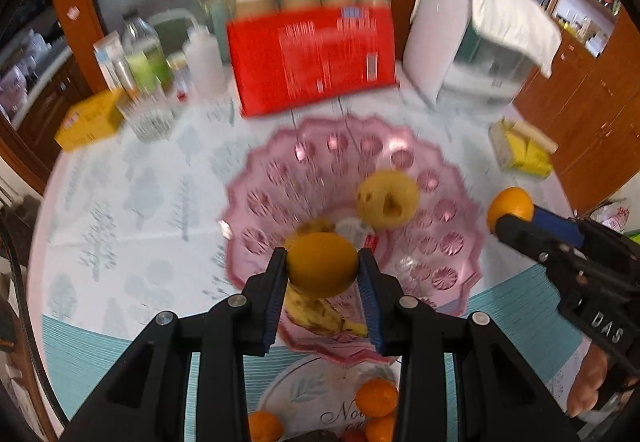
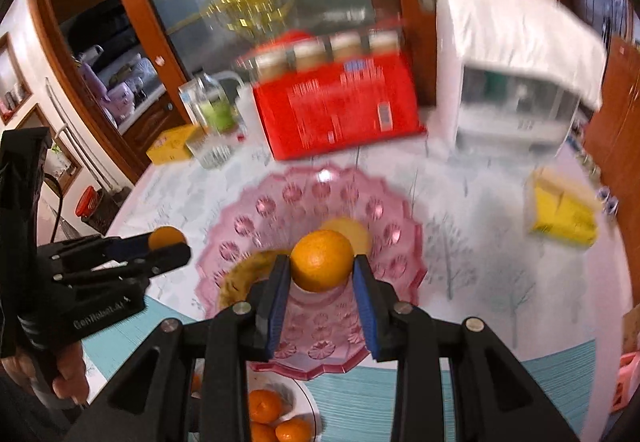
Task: Organize fruits
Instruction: 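Carry the tangerine with the right tool while the left tool carries its tangerine to the bowl, then release the tangerine into the bowl with the right tool while the left tool releases its tangerine, then withdraw both open tools from the bowl back toward the fruit plate, then grasp the red apple with the right tool while the left tool grasps the avocado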
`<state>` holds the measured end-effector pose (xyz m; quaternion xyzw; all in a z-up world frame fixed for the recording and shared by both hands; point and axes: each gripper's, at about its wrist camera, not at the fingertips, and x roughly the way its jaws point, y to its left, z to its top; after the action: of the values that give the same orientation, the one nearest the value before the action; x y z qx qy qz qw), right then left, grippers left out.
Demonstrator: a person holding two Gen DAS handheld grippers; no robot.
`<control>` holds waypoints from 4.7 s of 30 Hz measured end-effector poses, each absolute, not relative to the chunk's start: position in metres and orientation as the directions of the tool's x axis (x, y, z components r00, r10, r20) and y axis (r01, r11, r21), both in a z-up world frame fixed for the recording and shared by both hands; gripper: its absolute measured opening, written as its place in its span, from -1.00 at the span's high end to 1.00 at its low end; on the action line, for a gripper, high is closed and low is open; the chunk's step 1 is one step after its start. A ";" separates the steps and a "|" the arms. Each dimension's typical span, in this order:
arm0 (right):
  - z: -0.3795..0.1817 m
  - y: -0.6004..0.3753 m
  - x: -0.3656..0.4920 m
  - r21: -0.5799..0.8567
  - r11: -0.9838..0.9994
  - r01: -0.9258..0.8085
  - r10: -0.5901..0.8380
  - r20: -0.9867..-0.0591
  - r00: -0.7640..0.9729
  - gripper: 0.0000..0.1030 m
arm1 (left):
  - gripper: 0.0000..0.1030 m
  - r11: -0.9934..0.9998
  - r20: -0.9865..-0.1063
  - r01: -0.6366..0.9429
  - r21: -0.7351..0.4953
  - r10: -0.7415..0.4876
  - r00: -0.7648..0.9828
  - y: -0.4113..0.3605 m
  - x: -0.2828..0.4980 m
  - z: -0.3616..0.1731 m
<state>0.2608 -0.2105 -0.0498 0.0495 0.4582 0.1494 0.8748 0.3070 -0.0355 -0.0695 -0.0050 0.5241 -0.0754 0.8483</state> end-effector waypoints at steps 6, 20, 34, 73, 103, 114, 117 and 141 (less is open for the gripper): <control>-0.103 -0.208 0.274 0.259 0.940 -0.224 0.336 -0.821 0.462 0.37 | 0.35 0.991 -0.922 0.107 -0.078 -0.112 0.370 -0.052 0.324 -0.119; -0.145 -0.198 0.294 0.215 0.932 -0.290 0.323 -0.857 0.401 0.36 | 0.35 0.991 -0.930 0.134 -0.020 -0.067 0.361 -0.063 0.337 -0.147; -0.151 -0.198 0.291 0.195 0.940 -0.281 0.297 -0.873 0.387 0.34 | 0.07 0.990 -0.926 0.118 -0.076 -0.114 0.360 -0.062 0.335 -0.147; -0.132 -0.192 0.255 0.260 0.939 -0.223 0.331 -0.858 0.392 -0.03 | -0.75 0.999 -0.888 -0.017 -0.029 -0.018 0.459 -0.024 0.242 -0.078; -0.047 -0.178 0.111 0.263 0.959 -0.102 0.278 -0.821 0.498 -0.03 | -0.78 0.996 -0.847 0.017 -0.083 -0.079 0.526 0.064 0.132 -0.024; -0.078 -0.152 0.081 0.237 0.971 -0.031 0.225 -0.858 0.462 -0.03 | -0.78 0.977 -0.894 0.197 -0.084 -0.161 0.418 0.062 0.125 -0.067; -0.088 -0.149 0.075 0.238 0.971 0.002 0.211 -0.866 0.454 -0.03 | -0.78 0.966 -0.910 0.239 -0.100 -0.186 0.371 0.058 0.125 -0.084; -0.138 -0.132 0.045 0.287 0.957 0.028 0.250 -0.873 0.418 -0.19 | -0.78 0.913 -0.933 0.298 -0.279 -0.331 0.141 0.047 0.143 -0.164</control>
<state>0.0452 -0.1320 -0.1381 0.1298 0.5352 0.0665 0.8321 0.1435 0.0474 -0.1640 -0.0132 0.6213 -0.2085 0.7552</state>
